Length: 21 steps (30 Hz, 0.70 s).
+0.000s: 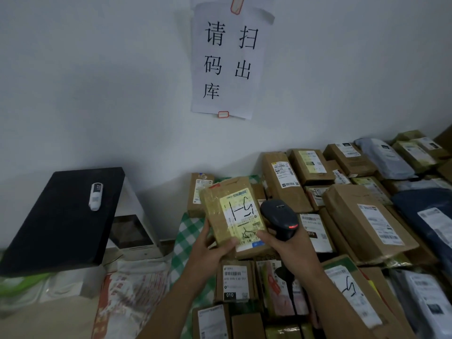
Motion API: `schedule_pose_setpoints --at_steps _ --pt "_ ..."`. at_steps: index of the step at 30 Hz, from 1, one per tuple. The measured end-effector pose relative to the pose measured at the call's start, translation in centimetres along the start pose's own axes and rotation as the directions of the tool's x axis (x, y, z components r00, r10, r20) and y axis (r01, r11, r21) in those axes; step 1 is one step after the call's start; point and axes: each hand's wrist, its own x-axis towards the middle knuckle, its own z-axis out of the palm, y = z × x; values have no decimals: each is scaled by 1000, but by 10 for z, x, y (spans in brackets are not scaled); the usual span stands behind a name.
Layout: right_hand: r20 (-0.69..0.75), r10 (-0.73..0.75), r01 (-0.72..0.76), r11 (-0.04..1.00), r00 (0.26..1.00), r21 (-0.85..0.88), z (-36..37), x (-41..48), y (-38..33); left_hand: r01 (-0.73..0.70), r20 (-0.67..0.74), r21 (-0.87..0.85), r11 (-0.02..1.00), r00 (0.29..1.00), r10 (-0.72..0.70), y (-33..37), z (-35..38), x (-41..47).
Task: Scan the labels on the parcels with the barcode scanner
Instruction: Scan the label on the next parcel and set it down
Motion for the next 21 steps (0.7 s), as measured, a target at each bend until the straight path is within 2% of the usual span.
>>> schedule_pose_setpoints --at_steps 6,12,21 --pt "-119 -54 37 990 991 -137 2 -8 0 -66 -182 122 990 979 87 -9 -10 -1" --pt "56 43 -27 966 997 -258 8 -12 4 -78 -256 183 980 959 124 -14 -15 16" --pt "121 118 -68 931 986 -358 19 -13 12 -120 -312 163 979 936 166 -23 -20 33"
